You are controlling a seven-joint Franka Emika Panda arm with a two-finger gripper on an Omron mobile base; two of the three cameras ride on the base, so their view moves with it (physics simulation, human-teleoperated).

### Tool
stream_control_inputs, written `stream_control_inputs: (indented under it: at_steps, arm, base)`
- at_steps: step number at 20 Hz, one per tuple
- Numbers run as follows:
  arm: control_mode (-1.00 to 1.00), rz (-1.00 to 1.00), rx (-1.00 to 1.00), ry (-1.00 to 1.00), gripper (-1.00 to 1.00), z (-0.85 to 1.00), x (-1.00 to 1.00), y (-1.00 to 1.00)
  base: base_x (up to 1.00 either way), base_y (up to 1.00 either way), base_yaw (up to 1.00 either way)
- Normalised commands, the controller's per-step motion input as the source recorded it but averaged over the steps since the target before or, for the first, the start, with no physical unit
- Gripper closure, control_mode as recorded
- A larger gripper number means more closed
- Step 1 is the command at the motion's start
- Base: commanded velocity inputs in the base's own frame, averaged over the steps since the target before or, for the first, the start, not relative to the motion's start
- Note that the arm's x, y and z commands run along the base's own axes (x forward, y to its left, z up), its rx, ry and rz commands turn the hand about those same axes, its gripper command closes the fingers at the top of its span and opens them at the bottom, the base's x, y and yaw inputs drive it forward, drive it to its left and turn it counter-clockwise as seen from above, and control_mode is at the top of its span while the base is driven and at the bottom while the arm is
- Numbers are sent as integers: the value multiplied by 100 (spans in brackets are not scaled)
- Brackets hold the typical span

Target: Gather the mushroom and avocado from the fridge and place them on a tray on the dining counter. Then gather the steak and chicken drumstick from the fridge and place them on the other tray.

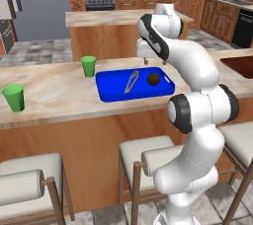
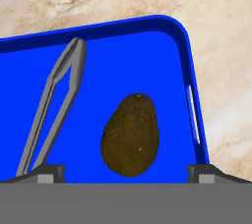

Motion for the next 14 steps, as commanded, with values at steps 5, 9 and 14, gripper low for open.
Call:
stream_control_inputs:
  at_steps: [5, 9, 14]
  arm:
    - [-100, 0, -1, -18, -100, 43, -80, -24]
    - [-100, 0, 0, -33, -100, 23, -100, -36]
    - [-100, 0, -2, -43, -100, 14, -100, -36]
  base:
    - [0, 0, 0]
    - [0, 0, 0]
    - [0, 0, 0]
